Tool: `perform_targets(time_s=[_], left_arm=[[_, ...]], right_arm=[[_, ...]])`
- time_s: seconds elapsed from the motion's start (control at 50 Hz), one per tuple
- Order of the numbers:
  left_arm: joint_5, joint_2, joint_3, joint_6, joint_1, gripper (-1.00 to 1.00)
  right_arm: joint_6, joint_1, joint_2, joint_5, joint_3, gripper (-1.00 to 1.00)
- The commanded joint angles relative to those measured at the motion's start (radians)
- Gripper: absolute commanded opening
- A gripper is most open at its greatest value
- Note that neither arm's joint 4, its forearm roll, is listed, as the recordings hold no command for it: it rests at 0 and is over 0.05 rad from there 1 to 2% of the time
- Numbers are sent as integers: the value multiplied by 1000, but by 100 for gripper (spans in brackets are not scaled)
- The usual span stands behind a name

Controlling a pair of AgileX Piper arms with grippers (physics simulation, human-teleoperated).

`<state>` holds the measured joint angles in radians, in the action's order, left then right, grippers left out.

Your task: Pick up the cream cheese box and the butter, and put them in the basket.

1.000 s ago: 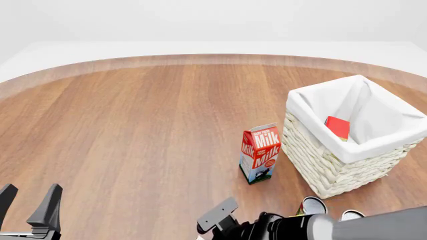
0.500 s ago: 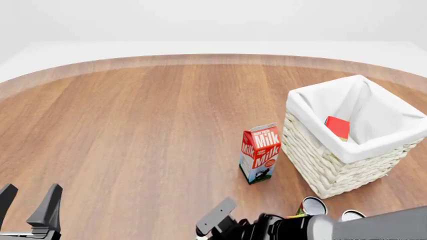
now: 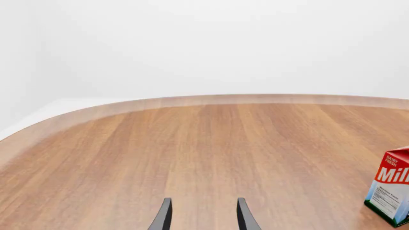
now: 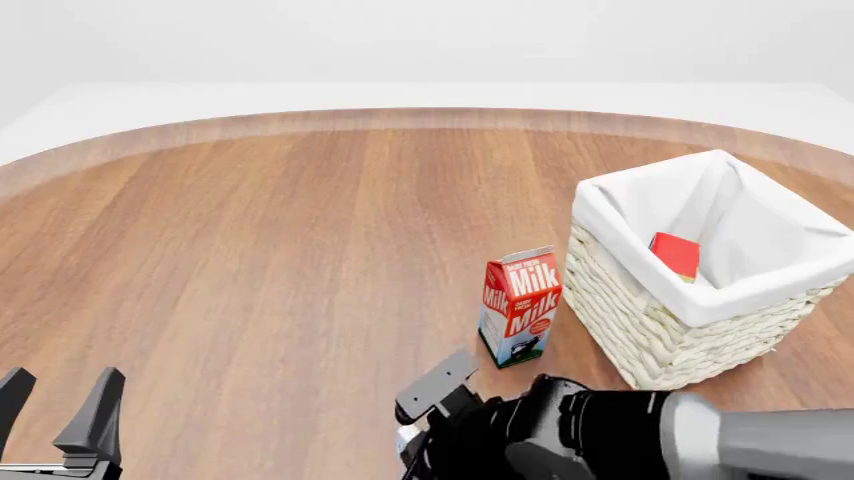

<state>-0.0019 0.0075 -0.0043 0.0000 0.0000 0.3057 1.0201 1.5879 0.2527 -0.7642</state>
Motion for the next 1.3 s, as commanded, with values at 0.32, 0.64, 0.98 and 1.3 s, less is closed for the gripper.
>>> perform_targets(time_s=[0.32, 0.64, 0.98, 1.3], left_arm=[[0, 0, 0, 0, 0, 100], [0, 0, 0, 0, 0, 100], [0, 0, 0, 0, 0, 100], [0, 0, 0, 0, 0, 100]], right_arm=[[-231, -110, -248, 274, -213, -100], [-338, -194, -328, 329, -284, -100], [-462, -369, -479, 386, -345, -100], [-486, -542, -594, 441, -381, -100]])
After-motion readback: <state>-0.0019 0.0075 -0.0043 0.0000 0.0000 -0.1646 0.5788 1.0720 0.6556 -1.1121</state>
